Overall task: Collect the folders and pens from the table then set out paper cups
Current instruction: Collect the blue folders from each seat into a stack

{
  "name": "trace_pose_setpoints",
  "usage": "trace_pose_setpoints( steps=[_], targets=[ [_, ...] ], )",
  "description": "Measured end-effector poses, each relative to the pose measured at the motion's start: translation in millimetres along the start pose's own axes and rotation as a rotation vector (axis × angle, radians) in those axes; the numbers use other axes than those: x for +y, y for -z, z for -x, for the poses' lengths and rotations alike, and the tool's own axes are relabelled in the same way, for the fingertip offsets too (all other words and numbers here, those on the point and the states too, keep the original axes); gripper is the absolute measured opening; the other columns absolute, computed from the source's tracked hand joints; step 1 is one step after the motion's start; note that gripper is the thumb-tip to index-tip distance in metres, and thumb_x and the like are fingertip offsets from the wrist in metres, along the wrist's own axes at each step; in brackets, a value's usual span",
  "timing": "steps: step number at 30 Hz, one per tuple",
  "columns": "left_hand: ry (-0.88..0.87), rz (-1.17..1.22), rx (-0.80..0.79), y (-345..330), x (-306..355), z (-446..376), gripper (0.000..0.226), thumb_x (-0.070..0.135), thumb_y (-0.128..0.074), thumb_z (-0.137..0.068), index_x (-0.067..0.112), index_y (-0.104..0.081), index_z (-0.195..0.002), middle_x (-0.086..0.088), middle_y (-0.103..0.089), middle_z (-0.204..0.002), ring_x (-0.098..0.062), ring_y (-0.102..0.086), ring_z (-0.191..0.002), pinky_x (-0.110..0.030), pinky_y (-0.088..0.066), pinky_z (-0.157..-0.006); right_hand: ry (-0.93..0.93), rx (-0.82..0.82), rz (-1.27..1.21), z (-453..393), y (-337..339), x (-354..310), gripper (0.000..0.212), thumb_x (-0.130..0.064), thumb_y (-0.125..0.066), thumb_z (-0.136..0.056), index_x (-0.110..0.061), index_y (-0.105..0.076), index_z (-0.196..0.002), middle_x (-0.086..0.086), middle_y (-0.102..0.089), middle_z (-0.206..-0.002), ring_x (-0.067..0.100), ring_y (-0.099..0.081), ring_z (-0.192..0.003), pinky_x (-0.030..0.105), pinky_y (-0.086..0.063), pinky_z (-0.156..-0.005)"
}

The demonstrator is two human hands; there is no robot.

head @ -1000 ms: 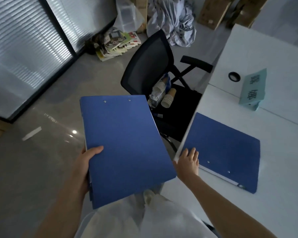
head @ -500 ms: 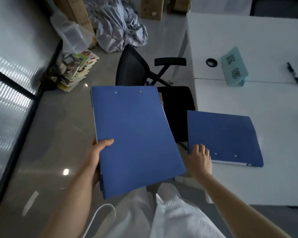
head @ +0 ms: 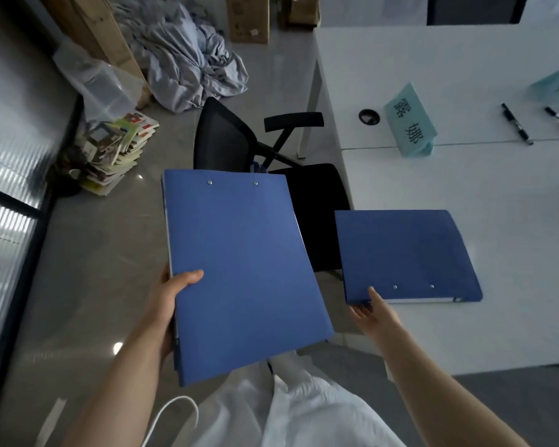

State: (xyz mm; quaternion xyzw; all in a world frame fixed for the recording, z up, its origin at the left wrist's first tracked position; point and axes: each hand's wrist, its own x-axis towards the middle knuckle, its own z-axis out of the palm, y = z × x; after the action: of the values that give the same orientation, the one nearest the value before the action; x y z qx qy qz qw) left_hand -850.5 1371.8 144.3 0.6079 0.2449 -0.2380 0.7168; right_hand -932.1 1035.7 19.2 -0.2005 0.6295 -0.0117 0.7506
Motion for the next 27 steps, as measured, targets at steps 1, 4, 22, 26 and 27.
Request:
trace_pose_setpoints(
  steps=[1, 4, 22, 26, 27],
  targets=[
    [-0.003, -0.001, 0.007, 0, -1, -1, 0.05, 0.025, -0.068, -0.066, 0.013, -0.067, -0.114, -0.01, -0.076, -0.099, -0.029, -0.074, -0.08, -0.038, -0.057, -0.064, -0.034, -0.029, -0.074, 1, -2, -2, 0.032, -0.025, -0.058, -0.095, -0.004, -0.047, -0.117, 0.015, -0.054, -0.133, 0.032, -0.054, -0.122, 0.042, -0.045, -0.088],
    [-0.005, -0.005, 0.022, -4, -3, -3, 0.05, 0.026, -0.07, -0.066, 0.014, -0.067, -0.115, -0.013, -0.074, -0.105, -0.034, -0.073, -0.085, -0.044, -0.057, -0.071, -0.077, -0.055, -0.138, 3, -5, -7, 0.027, -0.028, -0.062, -0.093, -0.008, -0.053, -0.108, 0.01, -0.057, -0.124, 0.028, -0.054, -0.121, 0.044, -0.044, -0.091],
    [-0.075, 0.026, 0.056, -30, 15, -12, 0.028, 0.024, -0.069, -0.074, 0.017, -0.071, -0.101, -0.011, -0.075, -0.099, -0.027, -0.073, -0.077, -0.041, -0.056, -0.075, 0.102, -0.497, -0.421, 116, -61, -49, 0.031, 0.009, -0.074, -0.064, 0.0, -0.066, -0.092, 0.014, -0.072, -0.09, 0.025, -0.073, -0.079, 0.03, -0.06, -0.059],
    [-0.079, 0.036, 0.059, -30, 17, -11, 0.027, 0.022, -0.062, -0.088, 0.017, -0.068, -0.114, -0.009, -0.076, -0.103, -0.028, -0.074, -0.085, -0.039, -0.056, -0.072, 0.028, -0.614, -0.158, 127, -66, -48, 0.052, 0.0, -0.083, -0.051, -0.005, -0.067, -0.1, 0.007, -0.074, -0.094, 0.018, -0.074, -0.077, 0.023, -0.058, -0.06],
    [-0.079, 0.054, 0.058, -27, 17, -10, 0.032, 0.024, -0.062, -0.088, 0.016, -0.066, -0.118, -0.01, -0.075, -0.107, -0.03, -0.073, -0.089, -0.04, -0.057, -0.072, 0.007, -0.622, -0.073, 129, -69, -48, 0.04, -0.003, -0.076, -0.061, -0.008, -0.066, -0.1, 0.004, -0.074, -0.093, 0.016, -0.074, -0.076, 0.022, -0.058, -0.059]
  ],
)
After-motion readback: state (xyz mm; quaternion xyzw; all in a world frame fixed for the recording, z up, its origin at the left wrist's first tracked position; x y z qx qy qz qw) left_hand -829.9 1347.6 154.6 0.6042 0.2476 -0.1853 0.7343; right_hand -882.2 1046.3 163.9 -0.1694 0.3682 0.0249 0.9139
